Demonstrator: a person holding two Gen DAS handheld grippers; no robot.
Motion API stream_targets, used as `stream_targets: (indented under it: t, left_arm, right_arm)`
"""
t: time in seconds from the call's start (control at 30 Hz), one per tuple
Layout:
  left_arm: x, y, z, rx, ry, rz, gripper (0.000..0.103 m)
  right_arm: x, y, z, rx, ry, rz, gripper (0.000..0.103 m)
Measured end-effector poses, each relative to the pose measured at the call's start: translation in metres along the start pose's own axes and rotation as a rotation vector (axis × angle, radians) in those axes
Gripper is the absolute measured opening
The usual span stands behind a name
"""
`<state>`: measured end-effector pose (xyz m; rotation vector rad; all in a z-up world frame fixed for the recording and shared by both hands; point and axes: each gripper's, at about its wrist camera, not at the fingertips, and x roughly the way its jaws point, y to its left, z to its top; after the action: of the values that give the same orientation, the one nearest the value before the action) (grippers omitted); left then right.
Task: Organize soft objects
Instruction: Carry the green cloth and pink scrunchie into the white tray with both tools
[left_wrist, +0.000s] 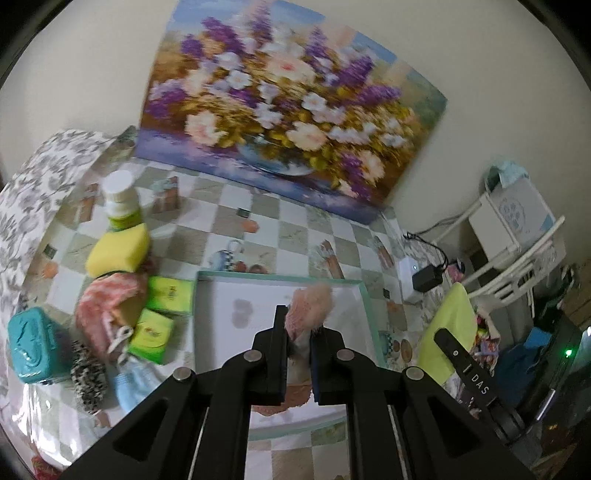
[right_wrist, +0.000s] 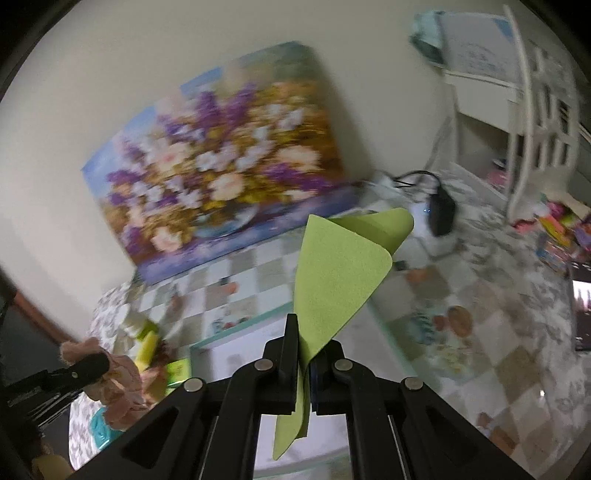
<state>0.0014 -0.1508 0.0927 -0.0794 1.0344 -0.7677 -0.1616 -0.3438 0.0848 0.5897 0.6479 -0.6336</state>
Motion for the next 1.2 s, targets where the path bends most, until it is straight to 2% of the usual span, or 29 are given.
stream_targets:
  t: [0.17,0.4,0.63,0.8,0.97,1.2]
  left_arm:
    - [0.034,-0.011,-0.012,0.026,0.046,0.013,0.009]
    - [0.085,0.000,-0.034,0.009,0.143,0.027,0.009]
    - [0.125,0.020,-0.051,-0.032,0.245,0.067,0.009]
    - [0.138,0.027,-0.060,-0.038,0.277,0.102,0.010]
    - [0.150,0.030,-0.069,-0.051,0.327,0.102,0.010]
    - [0.148,0.025,-0.070,-0.045,0.336,0.125,0.010]
  right_arm:
    - [0.013,-0.020,-0.003,0.007,0.035,-0.061,0.005]
    - [0.038,-0.026,-0.014,-0.027,0.106,-0.096,0.005]
    - [0.100,-0.025,-0.046,-0.088,0.296,-0.141,0.005]
    - [0.123,-0.025,-0.063,-0.109,0.377,-0.150,0.005]
    - [0.132,-0.020,-0.072,-0.133,0.412,-0.154,0.005]
    - [0.131,0.001,-0.077,-0.191,0.420,-0.131,0.007]
